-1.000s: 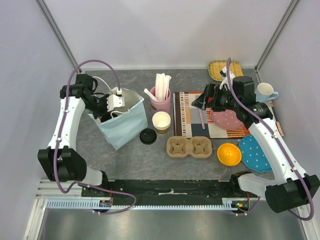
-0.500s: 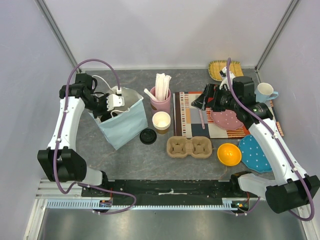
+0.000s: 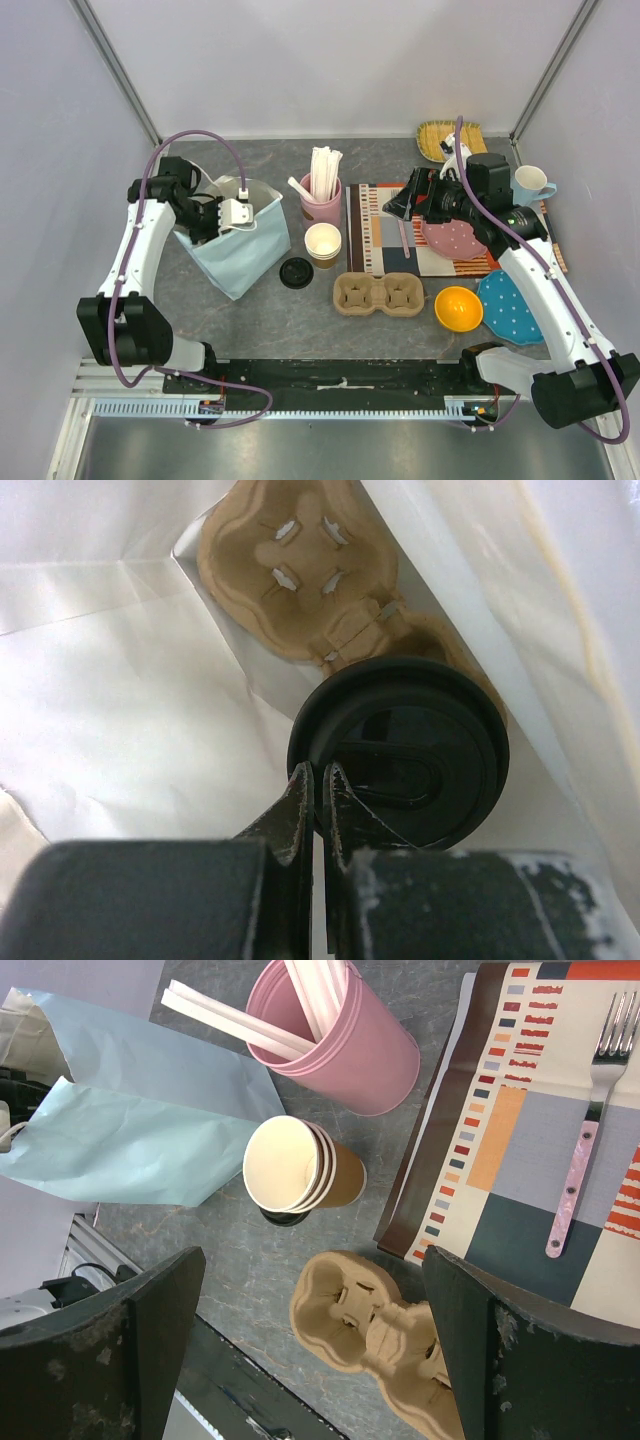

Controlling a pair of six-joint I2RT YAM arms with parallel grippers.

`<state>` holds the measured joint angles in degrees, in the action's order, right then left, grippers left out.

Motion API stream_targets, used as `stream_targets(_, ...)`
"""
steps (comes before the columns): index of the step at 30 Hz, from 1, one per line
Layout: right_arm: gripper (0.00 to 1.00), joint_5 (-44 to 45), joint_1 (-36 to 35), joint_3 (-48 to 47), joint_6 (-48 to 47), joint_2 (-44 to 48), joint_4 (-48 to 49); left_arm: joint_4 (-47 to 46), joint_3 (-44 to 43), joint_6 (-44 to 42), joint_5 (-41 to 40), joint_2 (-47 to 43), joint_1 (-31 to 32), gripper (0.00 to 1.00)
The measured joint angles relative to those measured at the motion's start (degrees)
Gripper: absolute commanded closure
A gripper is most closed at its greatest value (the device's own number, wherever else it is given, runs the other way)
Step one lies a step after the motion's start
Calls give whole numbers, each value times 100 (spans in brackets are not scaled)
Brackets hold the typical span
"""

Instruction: Pack the takeout coffee

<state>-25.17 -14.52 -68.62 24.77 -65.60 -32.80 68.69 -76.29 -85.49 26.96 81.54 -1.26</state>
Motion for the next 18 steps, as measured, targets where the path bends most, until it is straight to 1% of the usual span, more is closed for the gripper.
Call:
stream_targets(1,2,0,0,0,0,0,0,0,0,2,2,0,0,98)
stream_targets(3,2,0,0,0,0,0,0,2,-4,2,4,0,0,94)
stream_targets(4,1,0,0,0,0,0,0,2,-4,2,4,0,0,90)
stream_targets(6,2,0,0,0,0,2,2,4,-7,2,2,0,0,85)
stream_targets(7,2,0,0,0,0,2,0,7,-11,9,0,0,0,80)
stream_targets(10,2,0,0,0,2,2,0,22,-70,26,0,0,0,73)
stream_targets(13,2,0,0,0,0,2,0,22,-153,46,7,0,7,69)
stream_targets(18,2,0,0,0,0,2,0,66,-254,52,13,0,7,67)
